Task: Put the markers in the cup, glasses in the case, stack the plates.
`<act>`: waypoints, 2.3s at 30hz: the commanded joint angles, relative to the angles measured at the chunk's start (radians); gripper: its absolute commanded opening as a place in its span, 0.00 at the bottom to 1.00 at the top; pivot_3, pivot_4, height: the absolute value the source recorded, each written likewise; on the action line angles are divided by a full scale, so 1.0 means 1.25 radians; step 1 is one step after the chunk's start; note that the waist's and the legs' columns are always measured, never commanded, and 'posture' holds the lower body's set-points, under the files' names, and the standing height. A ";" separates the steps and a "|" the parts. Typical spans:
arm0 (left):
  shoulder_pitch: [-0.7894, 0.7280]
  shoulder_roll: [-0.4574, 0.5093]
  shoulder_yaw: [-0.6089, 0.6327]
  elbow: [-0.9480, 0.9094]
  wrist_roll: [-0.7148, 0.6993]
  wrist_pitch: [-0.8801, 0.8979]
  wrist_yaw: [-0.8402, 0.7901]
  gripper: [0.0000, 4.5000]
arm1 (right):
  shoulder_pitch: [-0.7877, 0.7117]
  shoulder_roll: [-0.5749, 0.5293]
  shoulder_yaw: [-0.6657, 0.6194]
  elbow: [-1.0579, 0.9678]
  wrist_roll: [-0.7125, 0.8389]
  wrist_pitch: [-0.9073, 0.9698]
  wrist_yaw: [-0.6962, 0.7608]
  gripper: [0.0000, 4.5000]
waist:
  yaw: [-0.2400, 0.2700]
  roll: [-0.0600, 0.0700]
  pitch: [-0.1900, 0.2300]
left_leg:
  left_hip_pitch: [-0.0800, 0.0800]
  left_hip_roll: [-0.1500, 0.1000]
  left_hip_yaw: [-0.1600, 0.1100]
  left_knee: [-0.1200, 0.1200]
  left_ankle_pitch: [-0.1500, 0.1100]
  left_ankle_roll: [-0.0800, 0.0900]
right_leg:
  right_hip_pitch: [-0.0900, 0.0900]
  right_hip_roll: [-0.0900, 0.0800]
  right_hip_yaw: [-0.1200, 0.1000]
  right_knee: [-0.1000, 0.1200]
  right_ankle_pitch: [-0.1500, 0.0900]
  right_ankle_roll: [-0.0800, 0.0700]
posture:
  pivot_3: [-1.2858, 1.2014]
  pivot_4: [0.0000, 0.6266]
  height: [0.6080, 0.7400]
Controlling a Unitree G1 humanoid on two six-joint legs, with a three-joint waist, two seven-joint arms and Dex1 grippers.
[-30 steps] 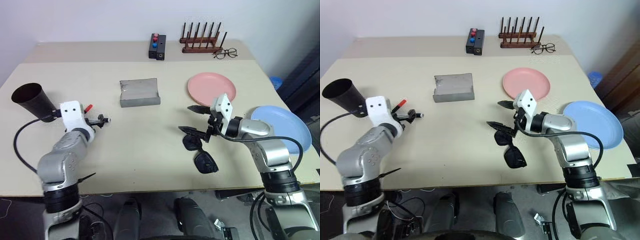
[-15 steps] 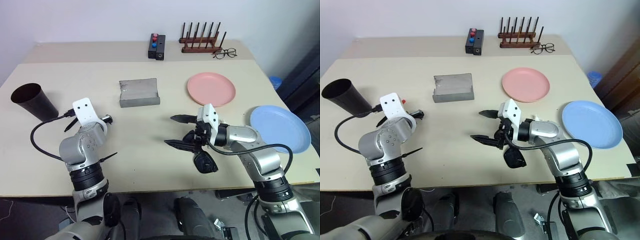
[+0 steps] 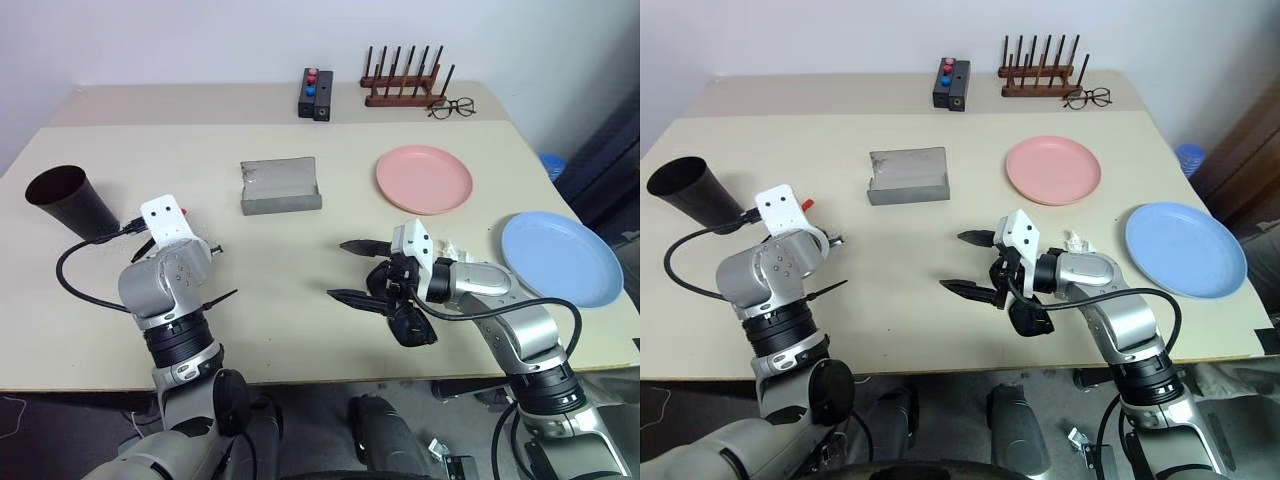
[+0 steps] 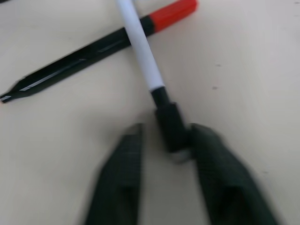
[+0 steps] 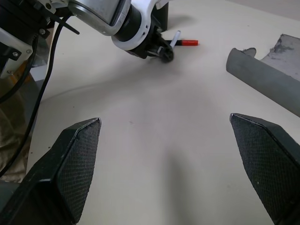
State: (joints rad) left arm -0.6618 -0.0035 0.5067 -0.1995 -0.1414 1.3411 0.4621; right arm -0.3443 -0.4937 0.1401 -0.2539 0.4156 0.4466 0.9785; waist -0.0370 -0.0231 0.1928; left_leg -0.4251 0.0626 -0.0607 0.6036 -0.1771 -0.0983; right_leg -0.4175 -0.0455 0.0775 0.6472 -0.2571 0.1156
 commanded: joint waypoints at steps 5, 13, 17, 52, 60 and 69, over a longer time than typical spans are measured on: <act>0.001 -0.003 -0.019 -0.003 0.021 -0.004 -0.029 0.01 | -0.015 0.011 0.008 -0.021 0.010 -0.018 0.000 1.00 | 0.000 0.000 0.000 | 0.000 0.000 0.000 0.000 0.000 0.000 | 0.000 0.000 0.000 0.000 0.000 0.000 | 0.52 0.24 1.00; 0.089 0.115 -0.203 -0.111 0.030 -0.004 -0.159 0.01 | -0.022 0.000 0.001 -0.014 0.010 -0.024 0.008 1.00 | -0.005 0.000 0.000 | 0.000 0.000 0.000 0.000 0.000 0.000 | 0.000 0.000 0.000 0.000 0.000 0.000 | 0.52 0.24 1.00; 0.174 0.234 -0.244 -0.204 -0.026 0.075 -0.291 0.01 | -0.021 -0.007 -0.002 -0.017 0.010 -0.020 0.008 1.00 | -0.007 0.000 0.000 | 0.000 0.000 0.000 -0.002 0.000 0.000 | -0.001 0.000 0.000 0.000 0.000 0.000 | 0.52 0.24 1.00; 0.108 0.261 -0.172 -0.098 -0.042 0.031 -0.424 0.01 | -0.034 0.014 0.022 -0.003 0.003 -0.024 -0.024 1.00 | -0.005 -0.001 0.000 | 0.000 0.000 0.000 -0.003 0.000 0.000 | -0.002 0.000 0.000 -0.001 -0.001 -0.002 | 0.52 0.24 1.00; 0.098 0.290 -0.075 -0.155 0.012 -0.484 -0.372 0.01 | -0.072 0.048 0.022 0.010 0.011 -0.033 -0.031 1.00 | -0.006 -0.001 0.001 | 0.000 0.000 0.000 -0.003 0.000 0.000 | -0.002 0.000 0.000 -0.001 -0.001 -0.002 | 0.52 0.24 1.00; 0.059 0.394 -0.020 0.037 0.169 -0.759 -0.177 0.01 | -0.147 0.163 0.003 0.020 0.060 -0.002 -0.092 1.00 | 0.001 -0.002 0.000 | 0.000 0.000 0.000 -0.004 0.001 -0.001 | -0.002 0.000 0.000 -0.001 0.000 0.000 | 0.52 0.24 1.00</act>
State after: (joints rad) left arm -0.5569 0.4613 0.4658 -0.1760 0.0309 0.4575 0.2016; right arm -0.5031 -0.3028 0.1752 -0.2106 0.4575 0.4418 0.8750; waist -0.0364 -0.0256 0.1932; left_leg -0.4254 0.0631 -0.0607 0.5983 -0.1759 -0.1001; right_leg -0.4202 -0.0458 0.0771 0.6465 -0.2572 0.1154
